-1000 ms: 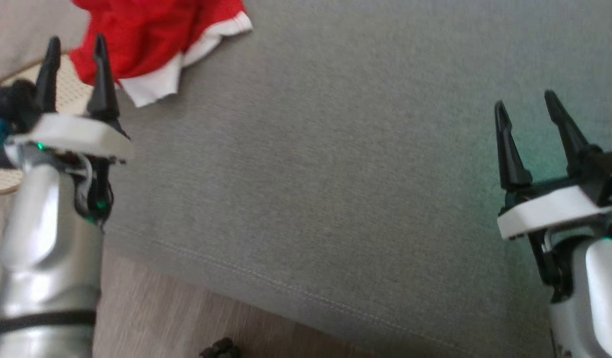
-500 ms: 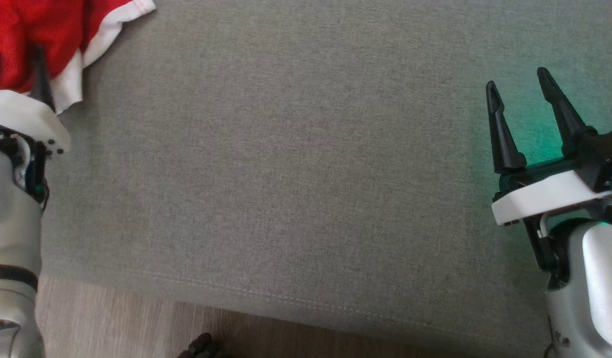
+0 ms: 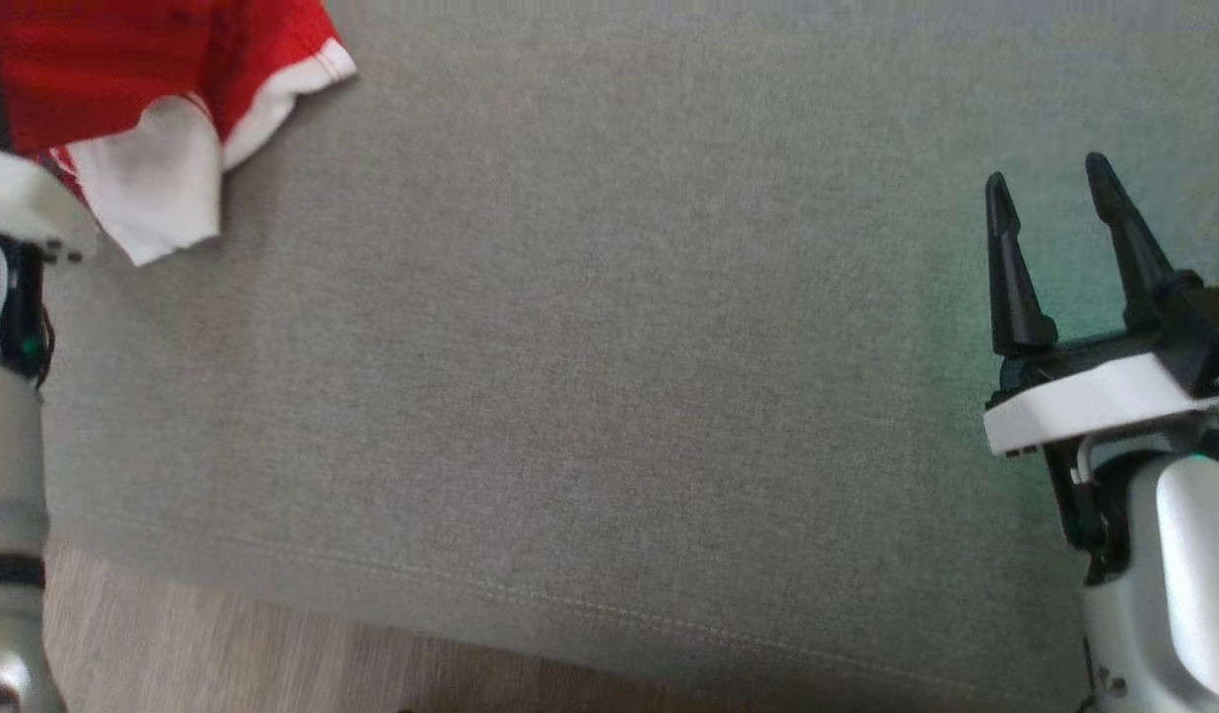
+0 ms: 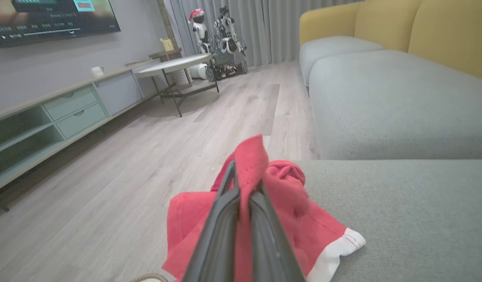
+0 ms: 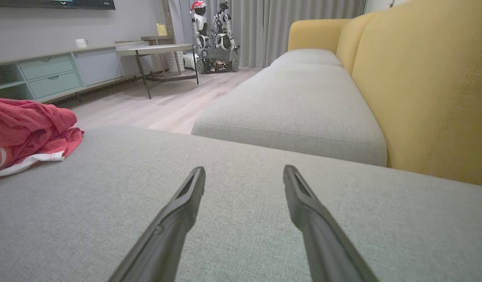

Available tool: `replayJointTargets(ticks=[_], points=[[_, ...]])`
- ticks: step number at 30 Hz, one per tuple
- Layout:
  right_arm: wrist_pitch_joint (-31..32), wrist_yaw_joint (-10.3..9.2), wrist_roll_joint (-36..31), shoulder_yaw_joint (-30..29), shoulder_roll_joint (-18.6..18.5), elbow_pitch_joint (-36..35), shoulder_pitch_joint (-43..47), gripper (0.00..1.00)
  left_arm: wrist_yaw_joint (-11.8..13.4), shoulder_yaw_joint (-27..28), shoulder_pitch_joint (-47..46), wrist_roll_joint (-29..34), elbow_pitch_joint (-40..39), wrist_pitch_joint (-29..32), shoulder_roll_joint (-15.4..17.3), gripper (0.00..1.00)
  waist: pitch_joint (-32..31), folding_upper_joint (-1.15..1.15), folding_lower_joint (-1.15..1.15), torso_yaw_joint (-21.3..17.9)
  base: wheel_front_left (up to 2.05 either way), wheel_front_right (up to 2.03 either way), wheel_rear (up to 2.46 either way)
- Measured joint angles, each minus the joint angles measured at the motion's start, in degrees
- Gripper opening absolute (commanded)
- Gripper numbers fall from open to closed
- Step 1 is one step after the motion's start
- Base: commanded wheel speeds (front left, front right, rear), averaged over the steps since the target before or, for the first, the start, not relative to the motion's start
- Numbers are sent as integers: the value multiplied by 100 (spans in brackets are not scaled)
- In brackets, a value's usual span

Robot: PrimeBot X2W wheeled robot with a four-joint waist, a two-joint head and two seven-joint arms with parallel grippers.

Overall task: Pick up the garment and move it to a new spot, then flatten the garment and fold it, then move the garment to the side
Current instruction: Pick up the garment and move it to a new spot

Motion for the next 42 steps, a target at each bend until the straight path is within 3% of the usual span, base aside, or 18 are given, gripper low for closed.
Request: replayJointTargets(ticks=[12,16,26,34,42], points=[[-165,0,264,-249,266,122,1127,100,-25,145,2053,-48,-2151,8,-64,0,-1376,0,0,-7,0,0,0],[-181,0,346,-256,321,44,1399,100,-23,71,2825,-119,-2988,265,-69,0,-1739,0,-1,-84,0,0,0],[-127,0,547,-299,332,-234,1761,100,55,-378,3716,-181,-4640,922,-270,0,-2112,0,-1,-491,0,0,0],[-18,0,598,-223,337,-547,1759,100,-1,-1283,3660,-411,-4912,1117,-742,0,-2021,0,-1,-1037,0,0,0],[-20,0,678,-90,337,-705,1607,100,-48,-2259,2588,-565,-4297,924,-1304,0,-1640,0,-1,-1772,0,0,0]])
